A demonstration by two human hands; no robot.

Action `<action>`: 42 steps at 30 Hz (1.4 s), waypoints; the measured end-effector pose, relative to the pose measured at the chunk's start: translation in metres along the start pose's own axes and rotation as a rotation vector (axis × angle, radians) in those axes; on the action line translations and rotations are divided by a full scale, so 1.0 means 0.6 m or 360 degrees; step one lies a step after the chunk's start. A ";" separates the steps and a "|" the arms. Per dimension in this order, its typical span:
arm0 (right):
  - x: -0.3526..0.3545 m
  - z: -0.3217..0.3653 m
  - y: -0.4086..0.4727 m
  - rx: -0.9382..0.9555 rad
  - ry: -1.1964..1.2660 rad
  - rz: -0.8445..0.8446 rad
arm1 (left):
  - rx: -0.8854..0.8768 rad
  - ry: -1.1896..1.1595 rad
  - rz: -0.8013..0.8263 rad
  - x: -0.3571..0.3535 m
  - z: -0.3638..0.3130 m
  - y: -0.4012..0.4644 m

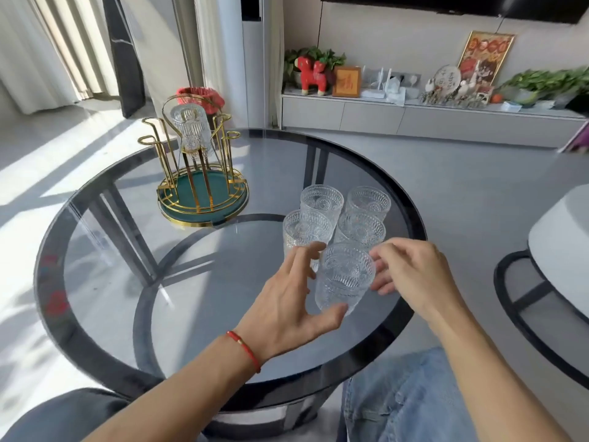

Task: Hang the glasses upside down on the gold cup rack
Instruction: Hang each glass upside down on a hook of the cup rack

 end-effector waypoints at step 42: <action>-0.137 0.309 0.385 0.0270 0.0273 -0.0092 | 0.0992 0.0899 -0.0284 0.192 0.347 -0.004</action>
Point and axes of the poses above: each hand's wrist, its own y-axis towards the middle knuckle, its own x-axis out of the back of the hand, z = x × y, the point moved 9 cm from there along y, towards the middle knuckle, and after that the axes turned 10 degrees about z, right-handed, at the moved point
